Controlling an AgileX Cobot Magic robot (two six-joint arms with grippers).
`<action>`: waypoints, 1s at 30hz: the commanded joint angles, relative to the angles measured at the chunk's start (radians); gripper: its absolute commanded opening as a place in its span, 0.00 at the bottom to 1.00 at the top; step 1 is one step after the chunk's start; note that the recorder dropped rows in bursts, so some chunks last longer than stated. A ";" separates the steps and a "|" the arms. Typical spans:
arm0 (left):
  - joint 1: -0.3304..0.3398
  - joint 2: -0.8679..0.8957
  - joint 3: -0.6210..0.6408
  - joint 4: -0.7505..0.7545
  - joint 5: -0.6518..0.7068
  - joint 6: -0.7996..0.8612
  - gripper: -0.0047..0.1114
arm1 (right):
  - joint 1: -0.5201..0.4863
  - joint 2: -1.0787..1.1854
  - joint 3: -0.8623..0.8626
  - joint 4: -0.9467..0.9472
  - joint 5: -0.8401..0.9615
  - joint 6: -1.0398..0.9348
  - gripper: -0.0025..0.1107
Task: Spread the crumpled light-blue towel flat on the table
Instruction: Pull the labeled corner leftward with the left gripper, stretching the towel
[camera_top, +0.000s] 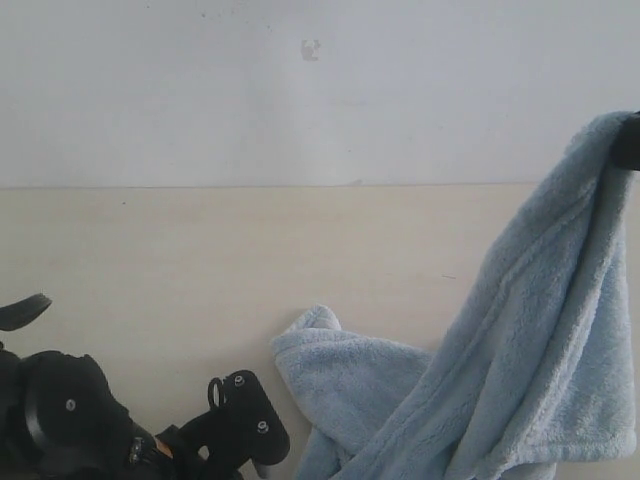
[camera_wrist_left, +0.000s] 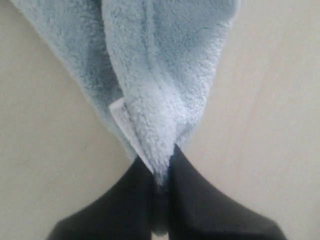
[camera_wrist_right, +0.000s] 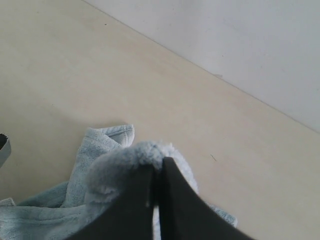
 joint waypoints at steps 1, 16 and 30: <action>-0.002 -0.072 -0.005 0.055 0.002 -0.030 0.07 | -0.001 -0.002 -0.003 0.004 0.011 0.005 0.02; 0.166 -0.467 -0.005 0.589 0.068 -0.521 0.07 | -0.001 0.010 -0.001 0.005 0.041 0.011 0.02; 0.257 -0.649 -0.015 0.951 0.135 -0.860 0.07 | -0.001 0.149 -0.001 0.021 0.061 0.001 0.02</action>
